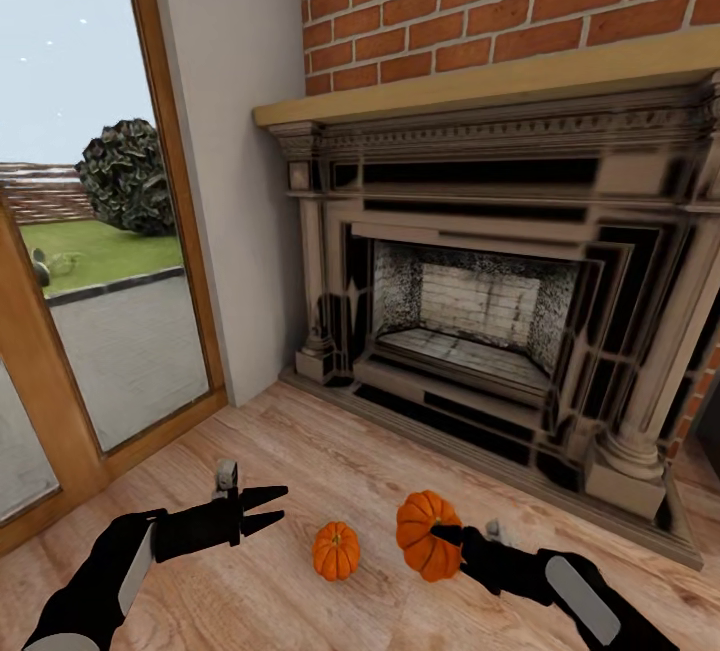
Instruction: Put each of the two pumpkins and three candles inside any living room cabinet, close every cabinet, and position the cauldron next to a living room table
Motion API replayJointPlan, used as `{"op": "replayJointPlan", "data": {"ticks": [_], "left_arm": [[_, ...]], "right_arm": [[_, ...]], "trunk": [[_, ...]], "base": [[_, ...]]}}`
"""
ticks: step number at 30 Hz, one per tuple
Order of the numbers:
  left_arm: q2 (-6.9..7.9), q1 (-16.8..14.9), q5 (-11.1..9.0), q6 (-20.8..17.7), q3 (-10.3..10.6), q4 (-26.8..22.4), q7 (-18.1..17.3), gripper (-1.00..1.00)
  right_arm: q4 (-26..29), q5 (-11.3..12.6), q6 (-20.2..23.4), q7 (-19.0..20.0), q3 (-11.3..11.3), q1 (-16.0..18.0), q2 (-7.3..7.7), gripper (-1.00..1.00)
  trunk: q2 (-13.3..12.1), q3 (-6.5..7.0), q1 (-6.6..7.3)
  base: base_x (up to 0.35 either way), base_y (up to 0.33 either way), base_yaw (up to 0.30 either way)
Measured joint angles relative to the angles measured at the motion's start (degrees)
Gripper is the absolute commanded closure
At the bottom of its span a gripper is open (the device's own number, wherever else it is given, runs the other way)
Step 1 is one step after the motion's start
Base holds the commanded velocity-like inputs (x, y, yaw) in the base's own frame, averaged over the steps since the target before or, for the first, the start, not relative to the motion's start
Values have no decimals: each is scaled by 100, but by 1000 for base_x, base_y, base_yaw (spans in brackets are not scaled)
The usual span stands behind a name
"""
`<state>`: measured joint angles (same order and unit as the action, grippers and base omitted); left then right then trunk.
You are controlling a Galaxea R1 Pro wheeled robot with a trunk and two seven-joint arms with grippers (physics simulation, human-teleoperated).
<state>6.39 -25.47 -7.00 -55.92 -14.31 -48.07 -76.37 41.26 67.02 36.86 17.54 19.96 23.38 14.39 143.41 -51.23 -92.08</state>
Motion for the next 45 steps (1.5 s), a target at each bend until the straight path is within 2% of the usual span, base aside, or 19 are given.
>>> {"op": "replayJointPlan", "data": {"ticks": [4, 6, 9, 11, 12, 13, 15, 19, 25, 29, 32, 34, 37, 40, 42, 45], "left_arm": [[2, 0, -1, -2, 0, 0, 0, -100], [6, 0, 0, -6, 0, -1, 0, -100], [10, 1, 0, -9, 0, -1, 0, -100], [25, 1, 0, -9, 0, -1, 0, -100], [37, 1, -2, -9, 4, -1, 0, -100], [41, 1, -4, -9, 7, 0, 3, -100], [40, 1, -1, -4, 16, -1, 11, -100], [29, 1, 24, 4, 34, 2, 104, -100], [40, -1, -2, -12, 28, 27, 466, -100], [46, -18, 4, -1, 27, 134, 529, -100], [29, -23, 20, 3, 25, 164, 613, -100], [18, -26, 11, 1, 23, 173, 800, -100], [11, -51, -3, 6, 21, 303, 1244, -100], [4, -134, -10, 21, 15, 492, 1614, -100], [3, -178, -11, 63, 14, 630, 1705, -100], [26, -304, -9, 466, 14, 1011, 1799, -100]], "right_arm": [[447, -16, 88, -160, 402, 46, 2, 100], [658, -16, 105, -328, 497, 53, 4, 100], [1131, -3, 110, -804, 541, 57, 3, 100], [1509, -3, 96, -1262, 542, 59, -9, 100], [1796, -46, 97, -1623, 535, 59, -20, 100], [2010, -8, 98, -1837, 525, 60, -27, 100], [2381, -81, 107, -2238, 498, 59, -35, 100], [3038, 11, 107, -2632, 469, 60, -35, 100], [3726, 18, 124, -2747, 434, 58, -7, 100], [3964, -15, 143, -2761, 64, 59, 12, 100], [4124, 9, 180, -2766, -92, 58, 17, 100], [4169, 52, 224, -2758, -125, 57, 8, 100], [4324, 252, 329, -2752, -137, 57, -3, 100], [4400, 294, 377, -2757, -140, 57, -8, 100], [4427, 303, 384, -2757, -140, 57, -9, 100], [4464, 320, 390, -2757, -139, 57, -16, 100]], "trunk": [[0, 0, 0], [0, 0, 0], [0, 0, 0], [0, 1, 0], [0, 1, 0], [0, 1, 0], [0, 1, 0], [0, 1, 1], [0, 1, 0], [0, 1, 0], [0, 0, 0], [0, 0, 0], [0, 0, 0], [0, 0, 0], [0, 0, 0], [0, 0, 0]], "base": [[0, 0, 0], [0, 0, 0], [0, 0, 0], [0, 0, 0], [0, 0, 0], [0, 0, 0], [0, 0, 0], [0, 0, 0], [0, 0, 0], [0, 0, 0], [0, 0, 0], [0, 0, 0], [0, 0, 0], [0, 0, 0], [0, 0, 0], [0, 0, 0]]}}
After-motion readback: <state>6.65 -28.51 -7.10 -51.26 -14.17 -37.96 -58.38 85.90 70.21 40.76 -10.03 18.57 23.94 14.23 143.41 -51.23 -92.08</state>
